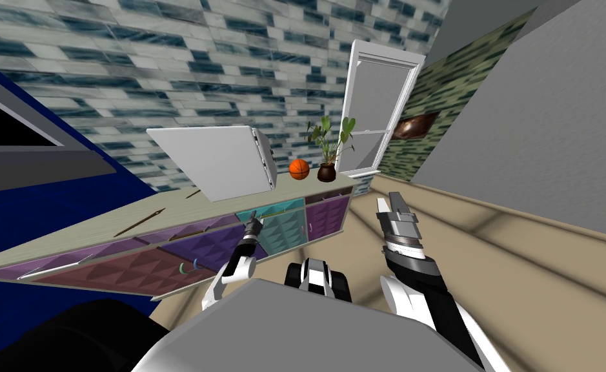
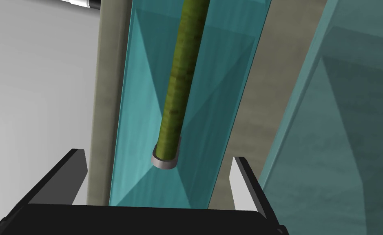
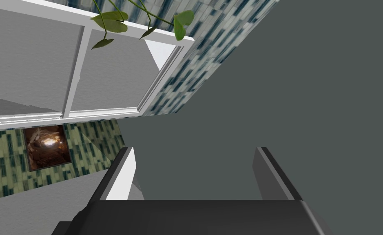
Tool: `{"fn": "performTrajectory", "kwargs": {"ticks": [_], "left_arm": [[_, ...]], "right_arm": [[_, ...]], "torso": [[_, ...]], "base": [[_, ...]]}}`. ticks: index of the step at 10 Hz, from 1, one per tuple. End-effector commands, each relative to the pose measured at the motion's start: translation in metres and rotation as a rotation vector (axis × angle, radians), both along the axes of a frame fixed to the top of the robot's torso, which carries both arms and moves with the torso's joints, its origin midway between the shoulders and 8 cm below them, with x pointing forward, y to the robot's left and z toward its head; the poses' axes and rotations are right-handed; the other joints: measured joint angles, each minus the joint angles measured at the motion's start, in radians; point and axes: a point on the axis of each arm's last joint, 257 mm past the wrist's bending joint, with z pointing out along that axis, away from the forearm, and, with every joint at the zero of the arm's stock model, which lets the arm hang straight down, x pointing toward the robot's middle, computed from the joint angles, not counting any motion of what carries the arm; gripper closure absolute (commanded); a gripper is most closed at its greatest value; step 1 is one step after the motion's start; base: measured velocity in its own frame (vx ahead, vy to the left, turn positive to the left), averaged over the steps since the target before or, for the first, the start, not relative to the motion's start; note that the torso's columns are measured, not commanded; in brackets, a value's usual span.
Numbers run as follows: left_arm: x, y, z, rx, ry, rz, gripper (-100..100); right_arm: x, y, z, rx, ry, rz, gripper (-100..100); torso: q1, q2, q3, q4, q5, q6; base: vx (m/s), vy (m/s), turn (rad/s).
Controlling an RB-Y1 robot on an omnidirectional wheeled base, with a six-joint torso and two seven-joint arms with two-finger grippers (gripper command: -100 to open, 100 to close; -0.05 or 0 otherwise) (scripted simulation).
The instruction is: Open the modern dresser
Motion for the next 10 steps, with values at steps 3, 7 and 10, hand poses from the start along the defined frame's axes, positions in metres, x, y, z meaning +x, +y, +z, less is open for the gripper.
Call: {"fn": "performTrajectory", "kwargs": {"ticks": [3, 7, 10], "left_arm": [[-0.006, 0.002, 0.010, -0.004, 0.027, -0.006, -100], [-0.014, -0.003, 0.012, -0.072, 0.015, 0.025, -100], [-0.018, -0.008, 0.006, -0.139, 0.001, 0.061, -100]], "right_arm": [[0.000, 0.000, 0.000, 0.000, 0.000, 0.000, 0], [0.000, 0.000, 0.000, 0.000, 0.000, 0.000, 0], [0.000, 0.000, 0.000, 0.000, 0.000, 0.000, 0]], "torso": [[0.000, 0.000, 0.000, 0.000, 0.000, 0.000], [0.001, 0.001, 0.000, 0.000, 0.000, 0.000], [0.001, 0.000, 0.000, 0.000, 0.000, 0.000]], "base": [[0.015, -0.034, -0.006], [0.010, -0.022, -0.005], [0.001, -0.002, 0.000]]}}
